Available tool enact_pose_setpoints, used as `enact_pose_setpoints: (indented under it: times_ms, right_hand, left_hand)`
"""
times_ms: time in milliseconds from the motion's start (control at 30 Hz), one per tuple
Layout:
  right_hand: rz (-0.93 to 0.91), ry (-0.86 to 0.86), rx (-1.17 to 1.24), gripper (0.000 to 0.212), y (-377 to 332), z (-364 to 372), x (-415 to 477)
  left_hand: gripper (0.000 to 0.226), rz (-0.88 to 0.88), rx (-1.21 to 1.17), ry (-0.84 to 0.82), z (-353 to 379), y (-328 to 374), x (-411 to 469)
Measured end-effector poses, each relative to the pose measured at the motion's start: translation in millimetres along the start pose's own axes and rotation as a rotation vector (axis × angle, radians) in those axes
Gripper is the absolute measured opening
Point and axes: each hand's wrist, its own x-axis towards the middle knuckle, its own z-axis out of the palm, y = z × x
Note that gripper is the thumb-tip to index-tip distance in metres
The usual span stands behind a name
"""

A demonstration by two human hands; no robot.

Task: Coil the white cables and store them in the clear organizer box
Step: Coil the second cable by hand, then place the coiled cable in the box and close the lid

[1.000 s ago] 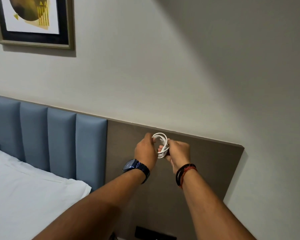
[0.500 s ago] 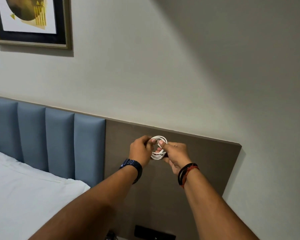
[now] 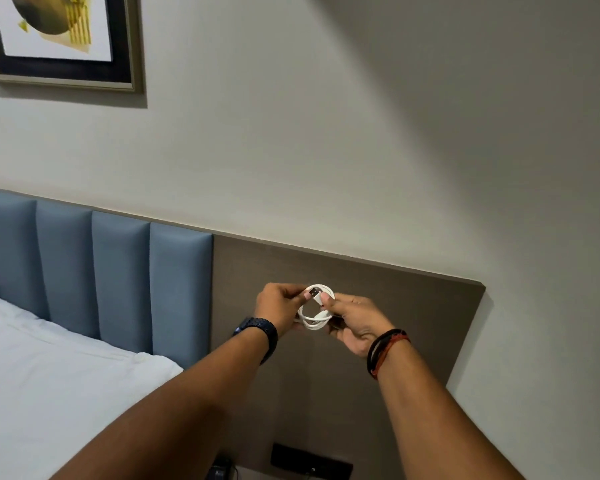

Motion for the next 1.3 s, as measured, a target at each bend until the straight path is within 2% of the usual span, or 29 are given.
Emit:
enact_pose_setpoints:
  times_ms: [133,267,433,567,667,833,967,1100,1300]
  right_hand:
    - [-0.017,0.045,-0.008,0.008,3,-7,2]
    - [-0.008,0.037,0.001,0.004,10,-17,4]
    - [-0.045,0.094,0.079,0.016,29,-29,5]
    - [-0.065,0.131,0.143,0.021,55,-44,10]
    - [-0.046,0.139,0.156,0.020,90,-57,15]
    - [0.084,0.253,0.163,0.022,195,-85,31]
    - [0.218,0.364,0.112,0.025,325,-117,43]
    - [0.293,0.467,-0.068,0.025,461,-149,49]
    - [0.461,0.586,-0.100,0.027,628,-182,54]
  left_hand:
    - [0.011,-0.021,-0.037,0.052,0,-5,0]
    - [0.006,-0.067,-0.074,-0.009,0,-13,1]
    - [0.030,-0.057,-0.103,-0.152,9,-30,-8]
    - [0.028,-0.213,-0.151,-0.262,16,-54,-18]
    - [0.029,-0.304,-0.212,-0.186,24,-86,-22]
    - [0.020,-0.399,-0.121,-0.116,47,-192,-29]
    - [0.015,-0.488,0.032,-0.081,72,-324,-50]
    - [0.014,-0.638,0.077,-0.140,96,-459,-80]
    - [0.015,-0.718,0.300,-0.188,121,-618,-120]
